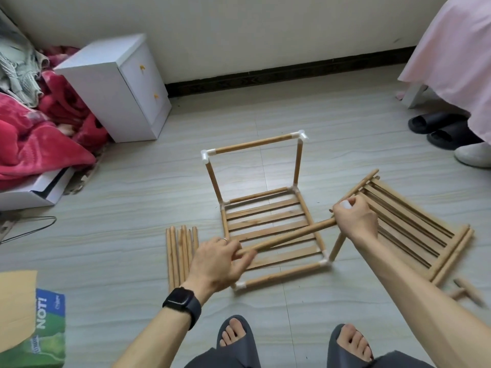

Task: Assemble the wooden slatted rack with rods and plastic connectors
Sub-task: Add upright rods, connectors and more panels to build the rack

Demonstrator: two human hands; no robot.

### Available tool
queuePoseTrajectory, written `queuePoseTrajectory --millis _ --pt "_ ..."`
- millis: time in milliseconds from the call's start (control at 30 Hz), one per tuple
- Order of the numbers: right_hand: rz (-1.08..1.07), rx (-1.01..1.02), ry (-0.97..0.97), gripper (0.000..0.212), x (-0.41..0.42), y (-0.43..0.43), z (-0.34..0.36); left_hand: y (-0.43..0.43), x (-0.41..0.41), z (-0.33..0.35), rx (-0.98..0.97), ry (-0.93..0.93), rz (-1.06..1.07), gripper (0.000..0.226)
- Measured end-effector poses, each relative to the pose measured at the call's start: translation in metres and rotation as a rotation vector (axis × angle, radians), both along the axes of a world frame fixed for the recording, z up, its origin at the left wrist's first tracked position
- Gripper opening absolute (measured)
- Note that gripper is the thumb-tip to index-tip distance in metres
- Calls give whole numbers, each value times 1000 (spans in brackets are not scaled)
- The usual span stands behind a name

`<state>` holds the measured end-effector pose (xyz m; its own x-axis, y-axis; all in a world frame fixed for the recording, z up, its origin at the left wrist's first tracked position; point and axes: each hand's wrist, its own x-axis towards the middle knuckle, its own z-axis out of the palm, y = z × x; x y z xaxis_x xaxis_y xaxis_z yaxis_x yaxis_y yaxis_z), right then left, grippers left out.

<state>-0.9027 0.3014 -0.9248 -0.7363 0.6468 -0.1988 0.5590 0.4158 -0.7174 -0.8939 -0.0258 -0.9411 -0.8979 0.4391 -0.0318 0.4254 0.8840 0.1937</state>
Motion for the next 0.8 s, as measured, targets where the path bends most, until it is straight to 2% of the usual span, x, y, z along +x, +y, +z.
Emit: queuePoseTrajectory --millis 33,100,167,200,267,367,533,700,800 --pt "-18 -58 -27 20 4 1 -2 -1 4 -6 -84 63 -92 54" --pt "-19 -284 35 12 13 2 -8 -1 6 -7 -157 142 -122 50" --pt "-21 -500 135 16 24 1 -12 3 1 -3 -180 106 -68 39" --pt "-24 -531 175 17 29 1 -12 6 0 1 -225 61 -41 36" --pt "-16 -512 210 16 37 1 -11 9 -2 2 -286 39 -33 37" --pt "25 -500 204 14 40 3 -14 7 -3 -4 -257 83 -26 42" --pt "75 -380 97 13 28 6 -11 9 -15 5 -324 28 -28 43" --pt "111 -529 32 12 8 8 12 2 -32 25 -329 26 17 42" --pt "87 -510 39 14 13 3 2 0 -33 24 -354 -8 -4 42"
